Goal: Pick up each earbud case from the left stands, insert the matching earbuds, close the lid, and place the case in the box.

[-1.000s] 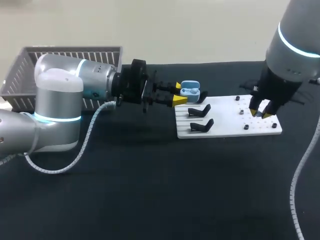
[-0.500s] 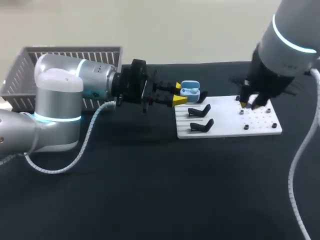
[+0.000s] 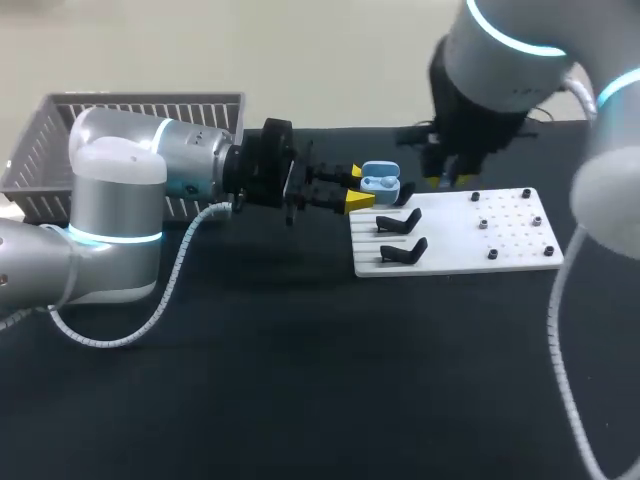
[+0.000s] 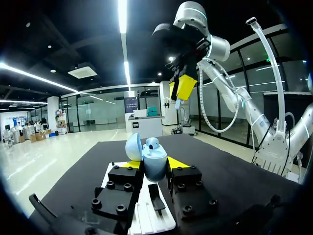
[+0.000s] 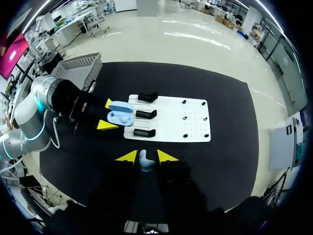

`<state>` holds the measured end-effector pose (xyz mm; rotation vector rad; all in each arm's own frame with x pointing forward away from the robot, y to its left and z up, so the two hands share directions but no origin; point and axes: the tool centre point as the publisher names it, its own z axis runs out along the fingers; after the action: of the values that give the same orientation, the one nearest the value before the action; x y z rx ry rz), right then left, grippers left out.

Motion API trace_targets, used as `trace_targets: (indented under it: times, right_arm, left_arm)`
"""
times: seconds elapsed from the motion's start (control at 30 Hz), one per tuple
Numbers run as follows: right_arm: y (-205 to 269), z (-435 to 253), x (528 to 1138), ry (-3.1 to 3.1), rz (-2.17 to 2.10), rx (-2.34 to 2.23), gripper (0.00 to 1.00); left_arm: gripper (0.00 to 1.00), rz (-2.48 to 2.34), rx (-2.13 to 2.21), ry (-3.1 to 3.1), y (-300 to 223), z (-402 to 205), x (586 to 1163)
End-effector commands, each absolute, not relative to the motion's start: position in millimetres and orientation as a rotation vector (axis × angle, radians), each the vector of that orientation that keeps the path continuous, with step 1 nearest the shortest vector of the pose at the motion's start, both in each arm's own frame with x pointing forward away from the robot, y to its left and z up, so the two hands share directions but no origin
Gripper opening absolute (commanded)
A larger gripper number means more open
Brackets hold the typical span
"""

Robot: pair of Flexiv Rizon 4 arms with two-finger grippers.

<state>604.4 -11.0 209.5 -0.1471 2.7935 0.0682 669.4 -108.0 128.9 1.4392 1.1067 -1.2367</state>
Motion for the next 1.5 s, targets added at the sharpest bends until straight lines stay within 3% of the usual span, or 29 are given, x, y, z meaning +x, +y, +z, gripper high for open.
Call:
trace_targets:
  times: [0.03, 0.63, 1.5]
  right_arm:
    - [10.2, 209.8, 613.6, 2.857, 0.007, -0.179, 0.00]
    - [46.6, 206.4, 615.5, 2.890, -0.048, -0.313, 0.00]
    - [60.3, 193.5, 640.0, 2.907, -0.043, -0.432, 0.00]
  left_arm:
    - [0.00, -1.233, 1.437, 1.106, -108.1, 128.4, 668.7]
    - [0.00, -1.233, 1.437, 1.106, -108.1, 128.4, 668.7]
    - [0.00, -1.233, 1.437, 1.106, -108.1, 128.4, 668.7]
